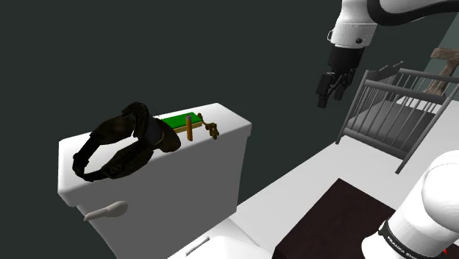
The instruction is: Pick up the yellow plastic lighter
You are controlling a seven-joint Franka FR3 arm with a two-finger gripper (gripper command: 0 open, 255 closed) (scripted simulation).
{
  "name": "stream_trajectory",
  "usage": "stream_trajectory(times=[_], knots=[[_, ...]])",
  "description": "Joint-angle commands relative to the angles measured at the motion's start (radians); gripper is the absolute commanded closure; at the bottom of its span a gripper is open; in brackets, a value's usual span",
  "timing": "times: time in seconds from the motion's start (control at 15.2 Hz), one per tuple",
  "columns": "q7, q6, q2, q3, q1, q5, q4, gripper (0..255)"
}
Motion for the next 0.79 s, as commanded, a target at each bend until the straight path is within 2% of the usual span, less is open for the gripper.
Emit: stream_trajectory(times=[0.0,0.4,0.73], knots=[[0.0,0.0,0.0,0.0,0.0,0.0,0.0,0],[0.246,0.046,0.053,0.14,0.011,0.106,0.037,0],[0.449,0.095,0.14,0.257,0.004,0.166,0.109,0]])
